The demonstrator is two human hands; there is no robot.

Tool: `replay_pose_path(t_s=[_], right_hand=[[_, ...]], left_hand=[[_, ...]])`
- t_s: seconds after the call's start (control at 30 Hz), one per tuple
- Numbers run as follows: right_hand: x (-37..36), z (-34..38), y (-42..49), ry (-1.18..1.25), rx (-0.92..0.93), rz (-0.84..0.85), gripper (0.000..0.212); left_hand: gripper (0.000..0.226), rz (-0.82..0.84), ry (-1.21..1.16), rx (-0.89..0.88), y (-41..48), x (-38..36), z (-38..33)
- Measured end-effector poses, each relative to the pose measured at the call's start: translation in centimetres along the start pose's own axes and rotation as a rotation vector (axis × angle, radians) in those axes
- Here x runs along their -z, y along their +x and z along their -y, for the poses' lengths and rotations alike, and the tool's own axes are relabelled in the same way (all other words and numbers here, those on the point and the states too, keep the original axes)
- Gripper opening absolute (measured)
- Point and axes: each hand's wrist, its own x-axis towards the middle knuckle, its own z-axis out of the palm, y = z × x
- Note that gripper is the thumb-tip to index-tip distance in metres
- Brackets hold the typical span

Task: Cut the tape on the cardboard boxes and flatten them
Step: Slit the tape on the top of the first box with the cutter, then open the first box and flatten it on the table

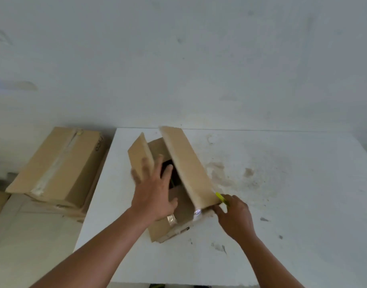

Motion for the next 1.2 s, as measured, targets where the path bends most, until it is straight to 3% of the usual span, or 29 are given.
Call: replay_pose_path(t_s=[0.03, 0.1, 0.2, 0.3, 0.43, 0.57, 0.6, 0.7, 0.77, 0.87, 0.9, 0.97, 1.03, 1.1, 1.17, 1.2], right_hand=[[0.3, -0.2, 0.3, 0.017, 0.014, -0.027, 0.010], [0.8, -0.1, 0.8, 0.098, -0.007, -0.043, 0.028], [2.6, 1.2, 0.7, 0.222, -0.023, -0.080, 0.042], [5.1, 2.8, 0.4, 0.341, 0.008, -0.170, 0.038], [7.6, 5.4, -0.5, 0.339, 0.185, -0.206, 0.034], [6.7, 8.8, -2.3, 0.395, 0.164, -0.079, 0.024], [6.1, 9.4, -2.8, 0.422, 0.133, -0.039, 0.021], [4.0, 11.7, -4.1, 0.464, 0.066, 0.039, 0.023], [3.0, 13.2, -4.6, 0.471, 0.060, 0.073, 0.026], [2.5, 14.6, -5.3, 0.479, 0.109, 0.172, 0.021], [2.6, 14.6, -5.3, 0.474, 0.146, 0.205, 0.019], [3.2, 13.6, -5.2, 0.555, 0.172, 0.270, 0.022], [4.0, 11.6, -4.9, 0.832, 0.066, 0.250, 0.018], [4.3, 8.8, -4.3, 0.955, -0.086, 0.125, 0.007], [3.6, 4.9, -3.7, 0.812, -0.231, -0.020, 0.003], [2.8, 2.9, -3.4, 0.726, -0.315, -0.052, 0.005]], left_hand=[[0.104, 0.030, -0.150, 0.150, -0.8, 0.0, 0.6], [0.108, 0.073, -0.505, 0.306, -2.2, -0.3, 1.8], [0.107, 0.016, -0.775, 0.313, -3.4, -1.2, 3.8], [0.105, -0.007, -0.956, 0.305, -3.5, -1.8, 5.5], [0.087, -0.061, -0.970, 0.329, -2.8, -3.8, 6.9], [0.093, -0.065, -0.684, 0.430, -1.8, -4.4, 6.6], [0.102, -0.060, -0.672, 0.367, -1.8, -4.2, 6.2], [0.132, -0.061, -0.722, -0.098, -2.3, -2.1, 3.7], [0.113, -0.056, -0.911, -0.158, -3.3, -0.7, 1.8], [0.041, -0.144, -0.994, -0.035, -4.4, -0.7, 1.0], [0.037, -0.207, -0.985, -0.026, -4.6, -1.0, 1.5], [0.061, -0.174, -1.016, 0.027, -4.9, -1.2, 3.0], [0.073, -0.098, -1.018, 0.085, -4.7, -1.5, 4.5], [0.056, -0.005, -0.982, 0.138, -4.9, -1.1, 5.2], [0.033, 0.024, -0.971, 0.157, -5.3, -0.2, 5.1], [0.034, 0.023, -0.975, 0.171, -5.5, 0.2, 5.0]])
